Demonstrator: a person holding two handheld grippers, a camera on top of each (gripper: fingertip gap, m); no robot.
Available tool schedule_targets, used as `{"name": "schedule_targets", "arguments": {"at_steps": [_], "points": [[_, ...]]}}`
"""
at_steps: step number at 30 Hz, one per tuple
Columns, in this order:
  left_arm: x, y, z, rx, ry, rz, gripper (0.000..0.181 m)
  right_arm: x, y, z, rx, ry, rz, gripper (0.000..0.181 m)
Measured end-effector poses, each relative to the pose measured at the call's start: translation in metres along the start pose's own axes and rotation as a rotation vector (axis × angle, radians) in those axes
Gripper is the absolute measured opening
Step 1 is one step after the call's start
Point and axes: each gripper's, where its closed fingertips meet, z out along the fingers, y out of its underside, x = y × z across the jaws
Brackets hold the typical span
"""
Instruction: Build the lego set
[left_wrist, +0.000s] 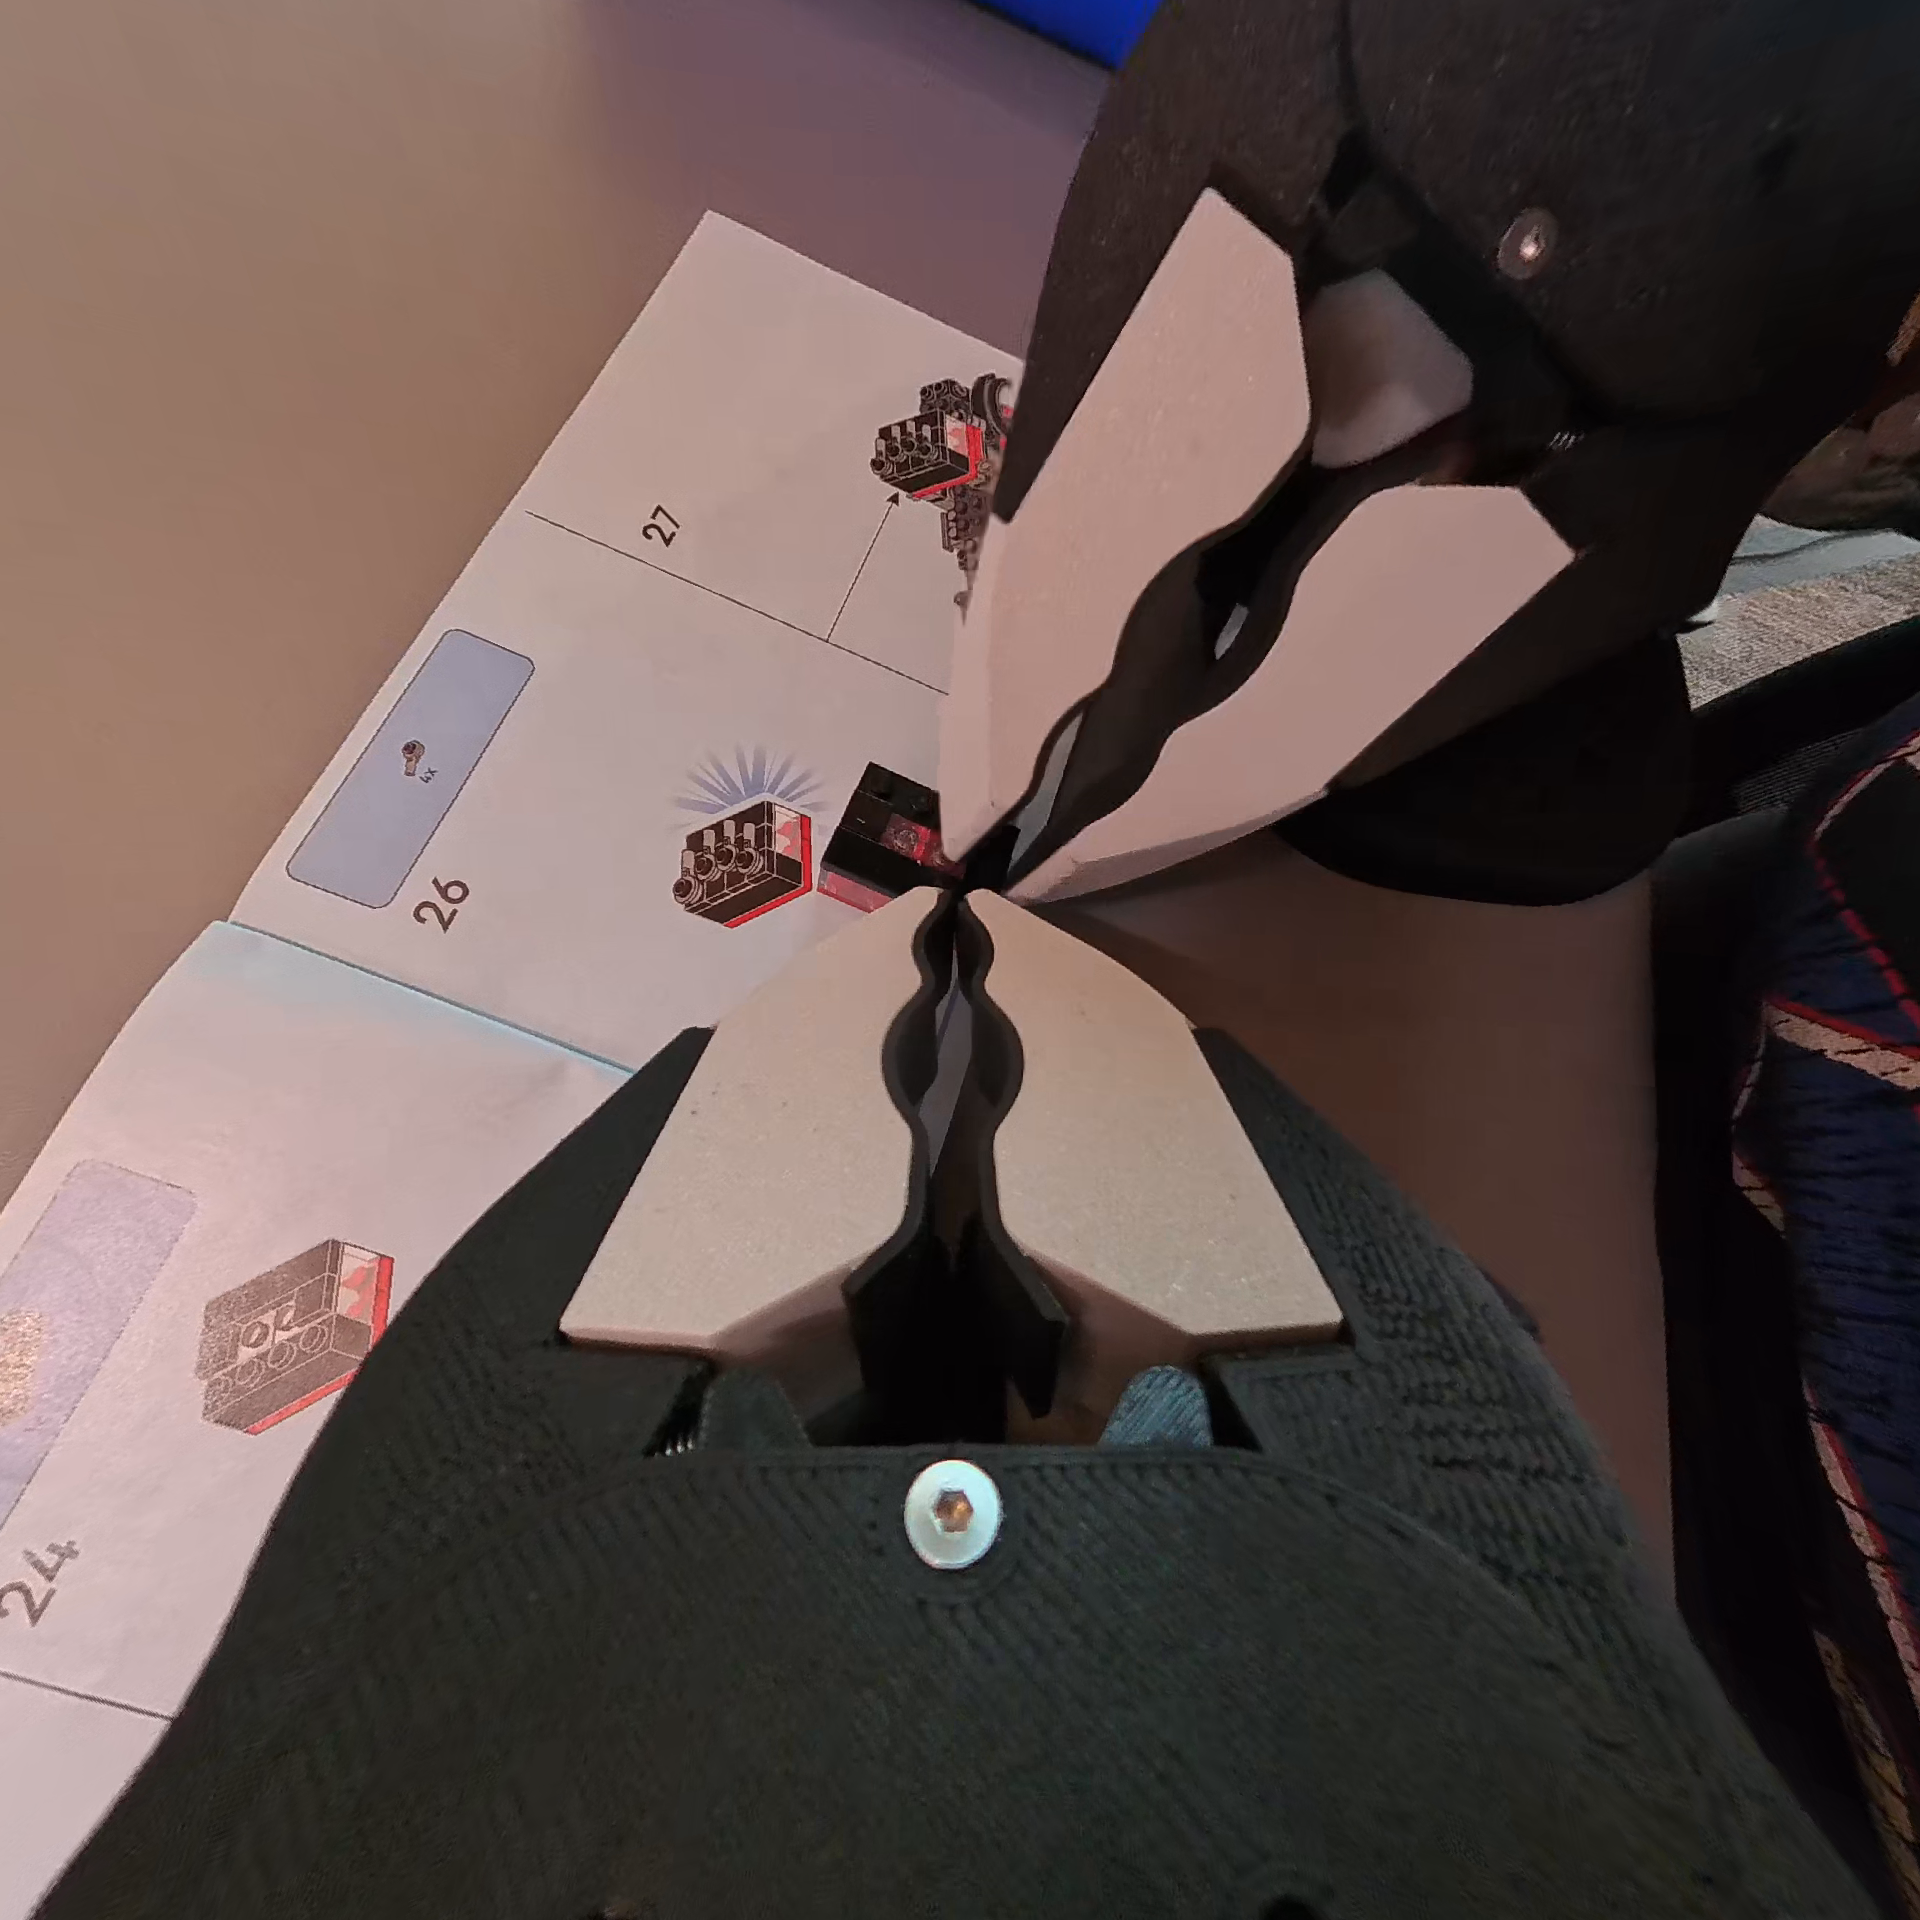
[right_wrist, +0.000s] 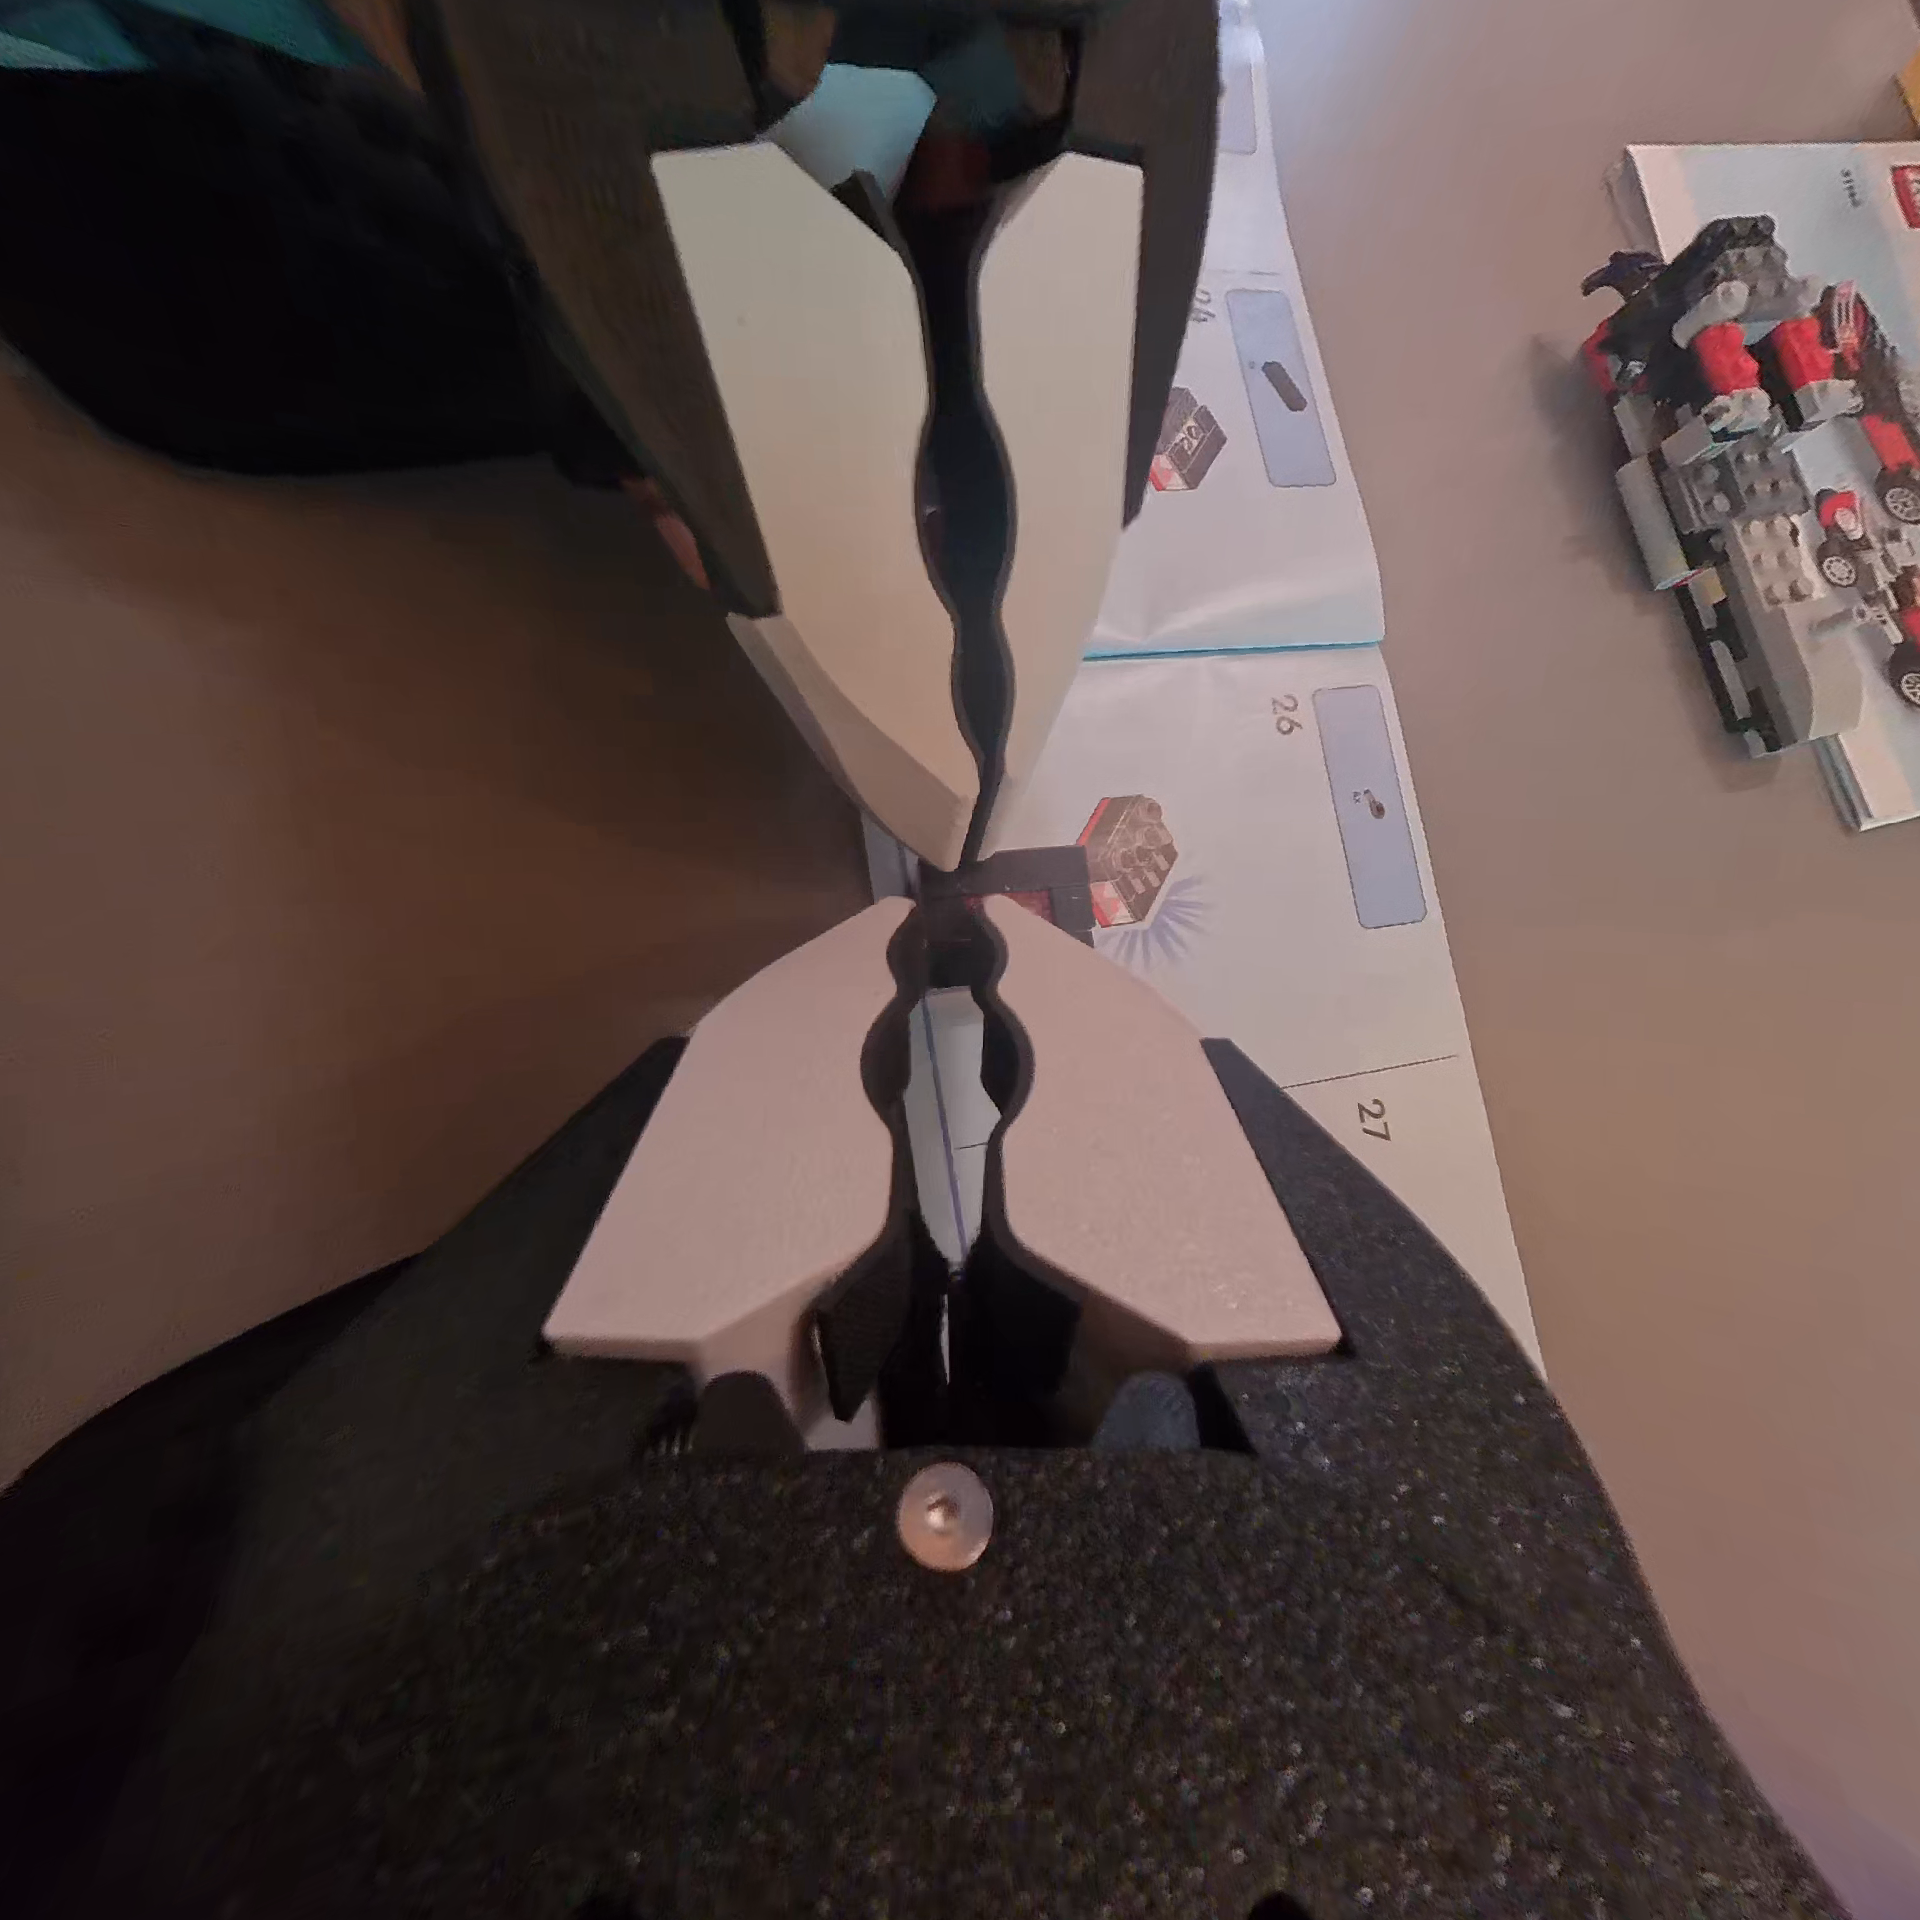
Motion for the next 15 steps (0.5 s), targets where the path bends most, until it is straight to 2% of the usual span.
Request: {"name": "schedule_targets", "arguments": {"at_steps": [1,12,15], "points": [[0.0000,0.0000,0.0000,0.001,-0.001,0.001,0.001,-0.0001,0.0001,-0.0001,-0.004,0.008,0.007,0.008],[0.0000,-0.0001,0.0002,0.009,-0.001,-0.002,0.001,0.0004,0.0012,-0.0005,-0.003,0.085,0.182,0.007],[0.0000,-0.0001,0.0003,0.009,0.002,-0.003,0.001,0.0002,0.0012,-0.0006,-0.005,0.092,0.176,0.007]]}}
